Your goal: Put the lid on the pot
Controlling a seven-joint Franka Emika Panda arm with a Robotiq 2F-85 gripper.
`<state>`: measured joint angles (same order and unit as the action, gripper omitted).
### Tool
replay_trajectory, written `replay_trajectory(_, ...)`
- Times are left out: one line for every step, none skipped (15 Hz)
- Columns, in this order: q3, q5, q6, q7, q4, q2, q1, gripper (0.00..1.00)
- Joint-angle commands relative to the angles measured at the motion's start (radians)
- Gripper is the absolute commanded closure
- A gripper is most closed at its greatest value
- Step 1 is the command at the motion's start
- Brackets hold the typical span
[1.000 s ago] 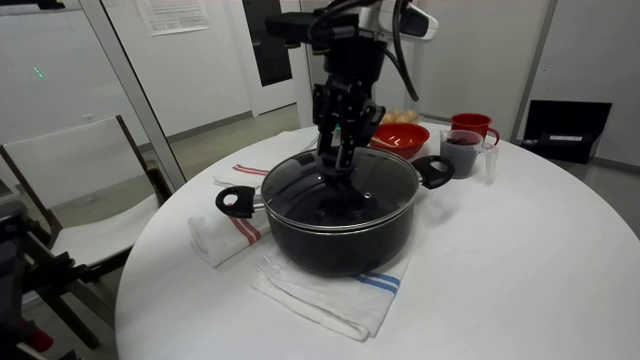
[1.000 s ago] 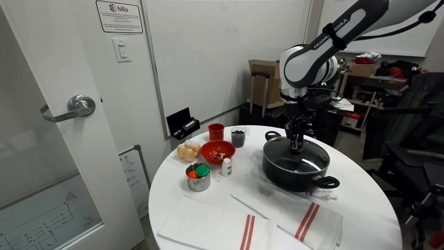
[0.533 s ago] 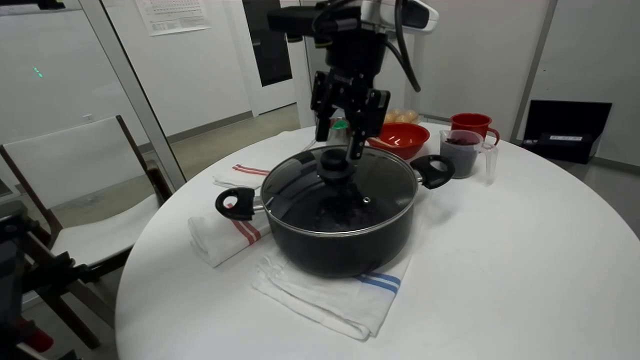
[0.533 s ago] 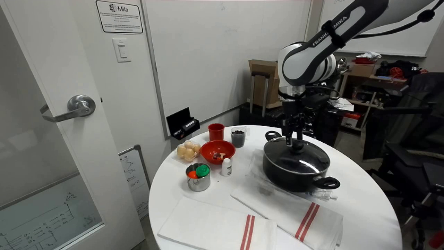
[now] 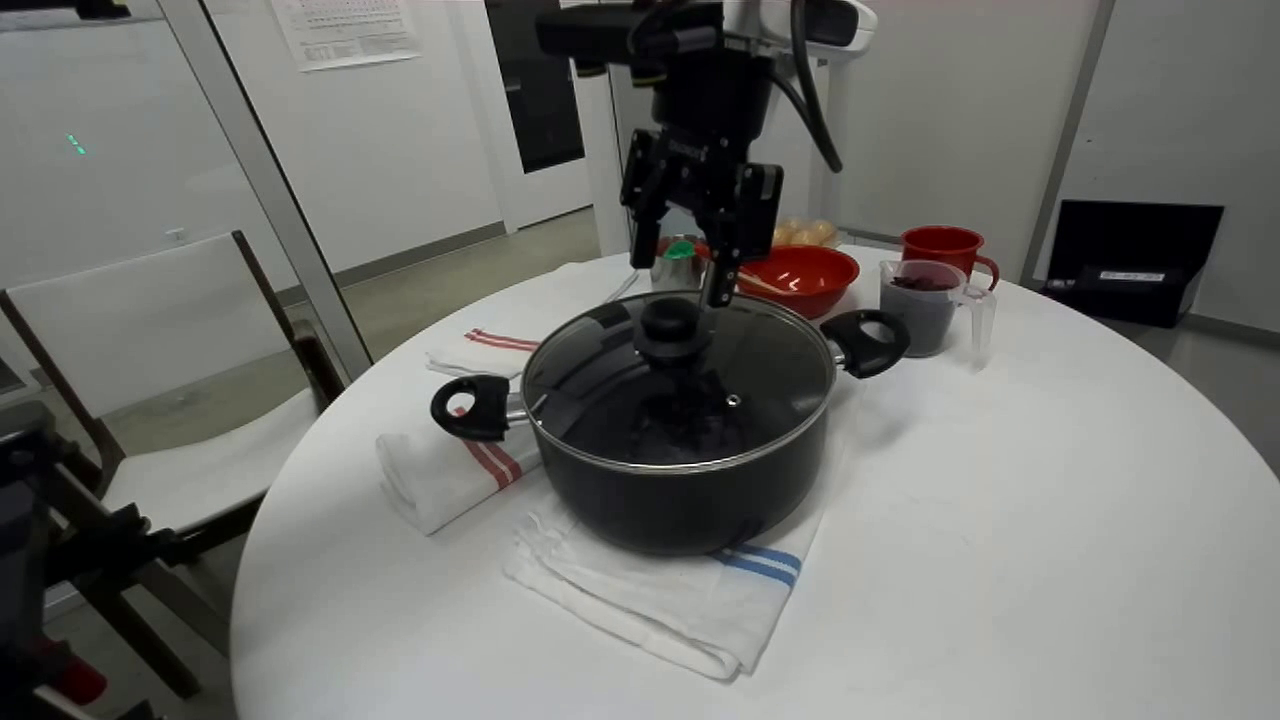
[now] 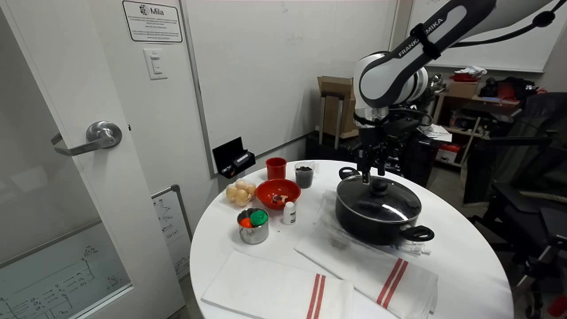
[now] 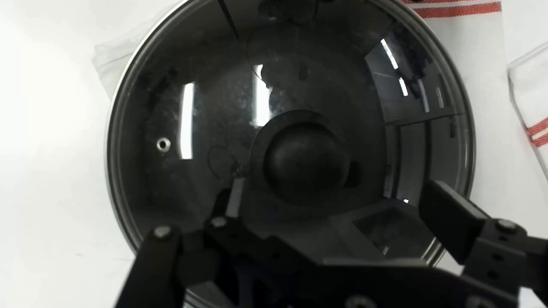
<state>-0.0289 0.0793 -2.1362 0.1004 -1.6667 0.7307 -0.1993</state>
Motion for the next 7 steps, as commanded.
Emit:
replay_trajectory(-0.001,0.021,-0.013,-0.008,-0.036,-0.033,0.007,0.0)
replay_trajectory(-0.002,0.021,-0.019,-0.01,-0.045,-0.04,0.008,0.0)
replay_trajectory(-0.002,0.022,-0.027,-0.013,-0.063,-0.054,0.01,0.0)
replay_trajectory(-0.007,0.006,-0.002,0.004,-0.006,-0.006,0.008,0.0)
replay_trajectory(-0.007,0.005,-0.002,0.004,-0.007,-0.007,0.008,0.0)
replay_trajectory(-0.007,0.005,-0.002,0.004,-0.007,-0.006,0.008,0.0)
replay_trajectory(-0.007,0.005,-0.002,0.004,-0.007,-0.005,0.008,0.0)
